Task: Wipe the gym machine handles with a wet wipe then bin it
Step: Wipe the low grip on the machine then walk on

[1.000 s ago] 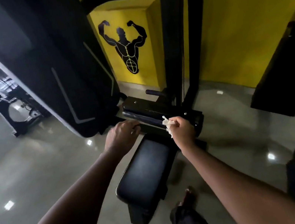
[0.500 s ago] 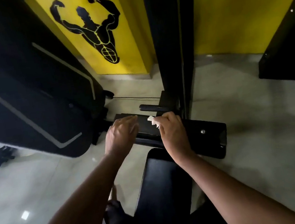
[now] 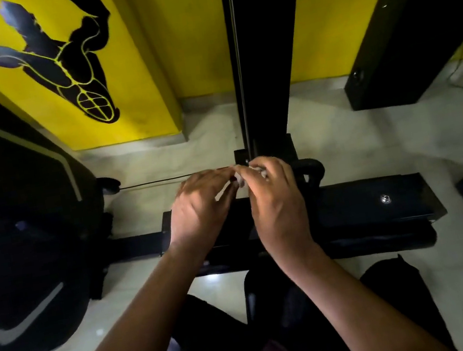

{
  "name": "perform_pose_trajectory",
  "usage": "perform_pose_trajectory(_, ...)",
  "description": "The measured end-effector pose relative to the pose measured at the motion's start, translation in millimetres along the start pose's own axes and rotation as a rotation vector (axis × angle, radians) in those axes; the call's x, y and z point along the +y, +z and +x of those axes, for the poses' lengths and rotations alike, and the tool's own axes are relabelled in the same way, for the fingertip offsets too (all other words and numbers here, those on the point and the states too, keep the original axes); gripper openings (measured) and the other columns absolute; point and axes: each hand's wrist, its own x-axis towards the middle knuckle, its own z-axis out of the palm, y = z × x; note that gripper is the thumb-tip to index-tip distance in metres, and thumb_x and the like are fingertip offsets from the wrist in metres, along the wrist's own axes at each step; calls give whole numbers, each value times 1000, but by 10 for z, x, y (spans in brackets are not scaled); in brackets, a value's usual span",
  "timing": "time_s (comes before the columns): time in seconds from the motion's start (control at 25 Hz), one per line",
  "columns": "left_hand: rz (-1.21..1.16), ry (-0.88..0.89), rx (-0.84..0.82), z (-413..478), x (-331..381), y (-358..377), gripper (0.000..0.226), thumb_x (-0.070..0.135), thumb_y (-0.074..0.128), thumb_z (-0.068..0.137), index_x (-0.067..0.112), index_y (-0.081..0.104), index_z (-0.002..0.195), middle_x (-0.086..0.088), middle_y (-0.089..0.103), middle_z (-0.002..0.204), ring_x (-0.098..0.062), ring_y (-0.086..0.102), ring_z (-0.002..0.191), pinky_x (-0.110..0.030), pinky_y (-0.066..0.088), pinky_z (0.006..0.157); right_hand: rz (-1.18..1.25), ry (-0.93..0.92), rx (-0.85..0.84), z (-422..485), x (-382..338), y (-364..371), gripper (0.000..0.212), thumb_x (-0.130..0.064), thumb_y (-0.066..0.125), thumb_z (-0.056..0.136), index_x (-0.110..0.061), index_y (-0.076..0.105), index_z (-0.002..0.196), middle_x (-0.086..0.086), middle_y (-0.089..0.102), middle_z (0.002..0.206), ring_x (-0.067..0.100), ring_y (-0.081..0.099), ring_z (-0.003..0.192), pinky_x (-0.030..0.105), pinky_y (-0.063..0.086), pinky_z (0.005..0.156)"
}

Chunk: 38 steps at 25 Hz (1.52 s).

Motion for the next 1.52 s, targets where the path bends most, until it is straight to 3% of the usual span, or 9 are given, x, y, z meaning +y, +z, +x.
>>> perform_pose_trajectory(0.16, -65, 68, 125, -10, -42, 94, 25, 17, 73, 85, 8, 73, 108, -5, 74, 104, -22, 68, 96, -34, 55, 83, -134, -230, 20, 79, 239, -40, 20, -9, 54, 96, -6, 66, 112, 9, 66, 103, 25, 63, 97, 38, 52, 82)
perform_pose_trajectory(0.28, -70, 101, 213, -35, -52, 162, 24, 15, 76, 85, 8, 74, 107, -5, 74, 103, -21, 69, 95, -36, 57, 81, -197, -115, 37, 157, 283, -78, 19, -9, 59, 91, -6, 68, 108, 8, 69, 99, 21, 65, 86, 35, 56, 75)
perform_pose_trajectory(0.44, -149, 99, 221, -79, -43, 201, 23, 16, 72, 86, 10, 74, 108, -3, 74, 105, -19, 67, 96, -34, 55, 81, -256, -222, -94, 144, 203, -44, 20, -6, 65, 87, -6, 67, 108, 9, 66, 100, 22, 63, 87, 35, 56, 75)
perform_pose_trajectory(0.6, -93, 127, 198, -46, -79, 197, 22, 18, 72, 87, 11, 73, 108, -3, 74, 105, -21, 68, 97, -41, 57, 80, -279, -37, -60, 219, 216, -158, 24, -5, 63, 85, -8, 66, 109, 9, 65, 101, 22, 62, 86, 34, 56, 74)
perform_pose_trajectory(0.72, -85, 164, 172, -54, -94, 192, 23, 20, 68, 89, 12, 73, 110, -2, 74, 107, -21, 67, 98, -42, 56, 80, -303, -158, -92, 162, 182, -86, 23, -7, 66, 85, -8, 66, 108, 8, 65, 100, 21, 60, 88, 35, 55, 76)
perform_pose_trajectory(1.04, -56, 155, 137, -75, -99, 183, 26, 23, 68, 90, 12, 71, 113, -1, 72, 112, -20, 66, 103, -42, 55, 83, -218, 32, 68, 91, 341, -175, 27, -8, 59, 86, -11, 67, 112, 9, 64, 106, 23, 54, 95, 35, 53, 77)
perform_pose_trajectory(1.2, -52, 159, 134, -63, -86, 175, 26, 24, 66, 90, 12, 71, 113, -2, 72, 112, -22, 66, 103, -43, 55, 82, -249, -52, 43, 35, 359, -149, 33, -2, 60, 82, -6, 67, 113, 12, 62, 109, 26, 55, 98, 33, 53, 78)
perform_pose_trajectory(1.4, -34, 151, 127, -59, -84, 211, 27, 27, 63, 92, 14, 71, 114, -1, 71, 115, -20, 65, 106, -41, 54, 84, -162, 119, 152, -61, 459, -164, 37, -9, 54, 86, -8, 61, 122, 12, 58, 117, 24, 53, 105, 31, 52, 83)
perform_pose_trajectory(1.52, -21, 167, 133, -74, -101, 214, 26, 25, 64, 93, 13, 70, 115, -1, 71, 115, -19, 65, 105, -41, 54, 83, 58, 275, 317, -87, 466, -125, 30, -14, 50, 94, -8, 61, 121, 10, 56, 118, 20, 57, 105, 27, 55, 80)
